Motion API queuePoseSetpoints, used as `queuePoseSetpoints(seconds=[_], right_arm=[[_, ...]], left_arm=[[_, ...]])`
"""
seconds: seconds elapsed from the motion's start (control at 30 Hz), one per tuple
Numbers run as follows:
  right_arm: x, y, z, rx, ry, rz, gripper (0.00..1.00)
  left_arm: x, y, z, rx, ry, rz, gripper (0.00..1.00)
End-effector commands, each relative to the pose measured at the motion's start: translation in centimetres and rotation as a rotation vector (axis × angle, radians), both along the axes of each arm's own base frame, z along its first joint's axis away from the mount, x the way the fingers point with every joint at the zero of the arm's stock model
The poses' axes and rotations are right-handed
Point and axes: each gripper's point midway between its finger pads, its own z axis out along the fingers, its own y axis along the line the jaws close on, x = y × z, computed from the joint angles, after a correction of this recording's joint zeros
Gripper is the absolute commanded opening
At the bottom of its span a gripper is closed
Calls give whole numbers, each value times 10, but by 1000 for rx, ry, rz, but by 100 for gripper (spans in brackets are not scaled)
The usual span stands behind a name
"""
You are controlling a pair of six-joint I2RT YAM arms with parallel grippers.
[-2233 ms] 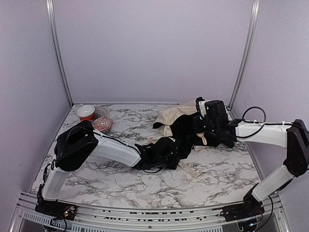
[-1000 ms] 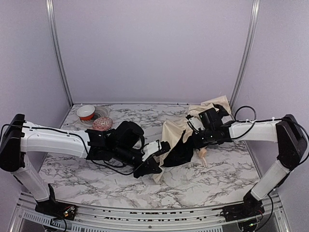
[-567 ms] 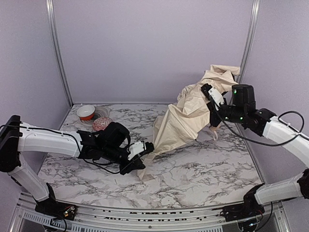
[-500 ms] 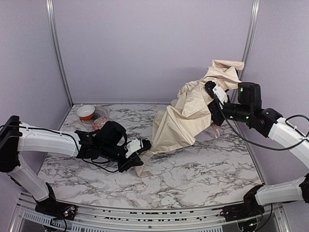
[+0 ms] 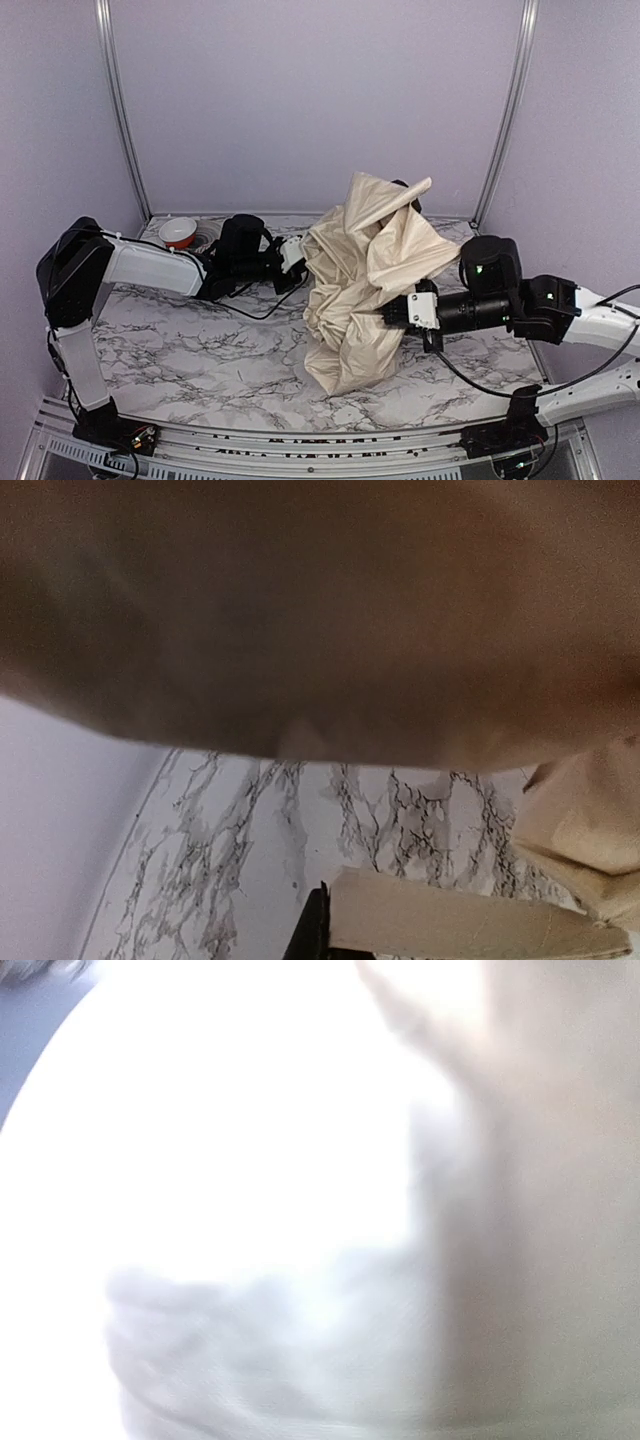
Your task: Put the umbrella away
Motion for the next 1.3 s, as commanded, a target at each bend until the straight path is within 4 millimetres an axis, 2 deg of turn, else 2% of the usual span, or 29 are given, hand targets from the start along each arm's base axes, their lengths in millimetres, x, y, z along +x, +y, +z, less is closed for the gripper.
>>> queuePoseSetpoints(seconds=[0.0, 0.1, 0.2, 0.27, 0.33, 0.4, 0.5, 0.63, 0.77, 0.83, 0.87, 0.97, 1.0, 1.03, 1.13, 1.27], right_arm=[[-19, 14, -41, -73, -111, 87, 0], [-21, 22, -89, -167, -83, 81, 0], [-20, 30, -128, -255, -57, 53, 0], [-16, 34, -146, -304, -58, 25, 0], [-13, 38, -159, -340, -61, 14, 0], [-13, 40, -173, -378, -51, 28, 0], [-18, 45, -188, -393, -4, 59, 0], [-25, 55, -195, -367, 163, 107, 0], [-24, 60, -206, -395, 315, 83, 0], [-26, 64, -212, -400, 365, 78, 0], [-27, 65, -216, -406, 389, 74, 0], [-24, 66, -229, -438, 441, 42, 0], [-22, 66, -234, -452, 452, 27, 0], [-20, 64, -242, -474, 467, 12, 0], [-16, 59, -261, -540, 512, -33, 0], [-14, 59, -268, -554, 563, -46, 0]], left_arm=[[29, -4, 48, -74, -206, 27, 0], [32, -4, 62, -72, -281, 26, 0], [30, -5, 75, -75, -345, 11, 0], [32, -3, 83, -91, -378, 30, 0], [34, -1, 82, -90, -404, 41, 0], [40, -4, 69, -74, -389, 50, 0], [53, -4, 30, -30, -325, 83, 0], [70, 2, -14, -31, -179, 194, 0], [95, 26, -35, -25, -111, 406, 0], [104, 37, -38, -7, -122, 490, 0], [110, 43, -36, -7, -129, 530, 8], [138, 69, -20, 8, -198, 714, 68], [149, 79, -12, 7, -222, 789, 84], [157, 86, -4, 6, -240, 851, 96], [170, 88, 29, -18, -267, 915, 99], [169, 108, 79, -109, -290, 1035, 99]])
